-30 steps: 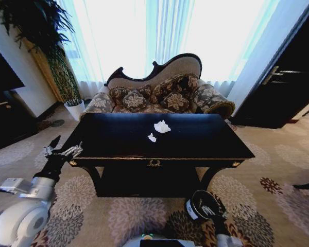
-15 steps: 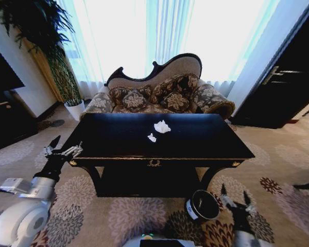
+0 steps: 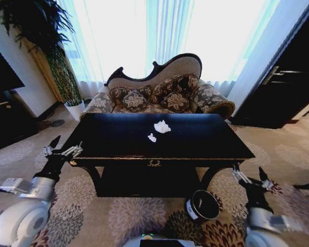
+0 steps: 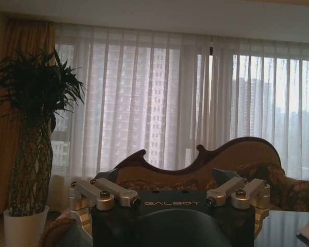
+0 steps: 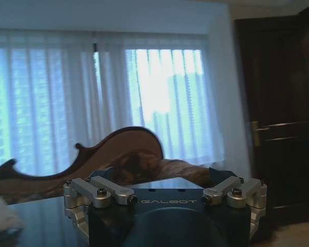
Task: Move to the front of the table and place the trash on the table into the trash bin.
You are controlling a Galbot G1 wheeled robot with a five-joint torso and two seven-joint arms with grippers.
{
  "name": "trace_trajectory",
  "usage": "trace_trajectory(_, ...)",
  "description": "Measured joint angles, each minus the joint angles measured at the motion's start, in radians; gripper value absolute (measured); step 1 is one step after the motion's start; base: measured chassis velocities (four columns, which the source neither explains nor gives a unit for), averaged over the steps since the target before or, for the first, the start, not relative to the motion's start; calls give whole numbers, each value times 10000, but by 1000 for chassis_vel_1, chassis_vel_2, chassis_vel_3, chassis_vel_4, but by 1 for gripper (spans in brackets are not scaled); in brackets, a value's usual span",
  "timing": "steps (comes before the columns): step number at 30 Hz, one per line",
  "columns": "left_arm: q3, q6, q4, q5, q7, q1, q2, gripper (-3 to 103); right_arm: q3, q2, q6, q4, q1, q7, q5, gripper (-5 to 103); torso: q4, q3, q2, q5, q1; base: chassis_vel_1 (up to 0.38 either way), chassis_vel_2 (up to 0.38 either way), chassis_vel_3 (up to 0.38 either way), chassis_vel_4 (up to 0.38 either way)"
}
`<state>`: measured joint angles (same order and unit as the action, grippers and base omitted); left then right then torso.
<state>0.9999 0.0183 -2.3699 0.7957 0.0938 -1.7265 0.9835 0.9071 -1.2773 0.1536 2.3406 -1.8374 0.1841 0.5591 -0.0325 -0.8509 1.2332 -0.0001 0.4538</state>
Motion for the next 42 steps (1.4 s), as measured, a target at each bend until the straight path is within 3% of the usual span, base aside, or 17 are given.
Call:
trace_trajectory(3, 0, 0, 0, 0, 0, -1, 0, 100, -216, 958, -1600, 670, 688, 805, 69, 100, 0, 0, 0, 1, 0, 0, 0, 0, 0)
trace_trajectory(4, 0, 0, 0, 0, 0, -1, 0, 100, -216, 958, -1600, 670, 688, 805, 69, 100, 0, 0, 0, 1, 0, 0, 0, 0, 0)
trace_trajectory(7, 0, 0, 0, 0, 0, 0, 0, 100, -516, 2336, -2785, 1127, 1191, 1303, 258, 100, 2, -1, -1, 0, 1, 0, 0, 0, 0)
trace_trajectory(9, 0, 0, -1, 0, 0, 0, 0, 100, -580, 2512, -2889, 1167, 1250, 1336, 287, 100, 2, -1, -1, 2, 1, 0, 0, 0, 0)
trace_trajectory(13, 0, 0, 0, 0, 0, 0, 0, 100, -784, 3889, -3752, 1516, 1905, 1493, 1400, 100, 1, 0, -1, -2, 0, 0, 0, 0, 0)
trace_trajectory(17, 0, 0, 0, 0, 0, 0, 0, 100, -780, 4391, -3894, 1360, 2310, 1139, 1778, 100, 1, 0, -1, -1, 0, 0, 0, 0, 0)
trace_trajectory(20, 0, 0, 0, 0, 0, 0, 0, 100, -846, 5222, -4172, 1127, 2947, 1085, 2967, 100, -1, -1, -1, 3, 1, 0, 0, 0, 0)
trace_trajectory(21, 0, 0, 0, 0, 0, 0, 0, 100, -846, 5222, -4172, 1127, 2947, 1085, 2967, 100, -1, -1, -1, 3, 1, 0, 0, 0, 0)
trace_trajectory(23, 0, 0, 0, 0, 0, 0, 0, 100, -910, 5653, -4368, 990, 3267, 1157, 3497, 100, 0, -1, -1, 2, 1, 0, 0, 0, 0)
trace_trajectory(25, 0, 0, 0, 0, 0, 0, 0, 100, -1177, 6590, -4652, 572, 4066, 1429, 4339, 100, 2, 0, -1, -2, 0, 0, 0, 0, 0)
trace_trajectory(27, 0, 0, 0, 0, 0, 0, 0, 100, -1301, 6882, -4685, 397, 4314, 1501, 4482, 100, 2, 0, -1, -1, 1, 0, 0, 0, 0)
trace_trajectory(31, 0, 0, 0, 0, 0, 0, 0, 100, -1955, 8113, -4748, -418, 5575, 1737, 5313, 100, 1, -1, -2, 1, 2, 0, 0, 0, 0)
trace_trajectory(34, 0, 1, 0, 0, 0, 0, 0, 100, -2088, 8366, -4775, -582, 5863, 1747, 5628, 100, 2, -1, -2, 0, 2, 0, 0, 0, 0)
trace_trajectory(39, 0, 0, 0, 0, 0, 0, 0, 100, -2911, 9016, -4776, -1154, 7048, 1505, 6261, 100, 0, 0, 0, -1, 0, 0, 0, 0, 0)
trace_trajectory(42, 0, 0, 0, 0, 0, 0, 0, 100, -4466, 9402, -4931, -1707, 8738, 1598, 6829, 100, 0, 0, -1, -1, 2, 0, 0, 0, 0)
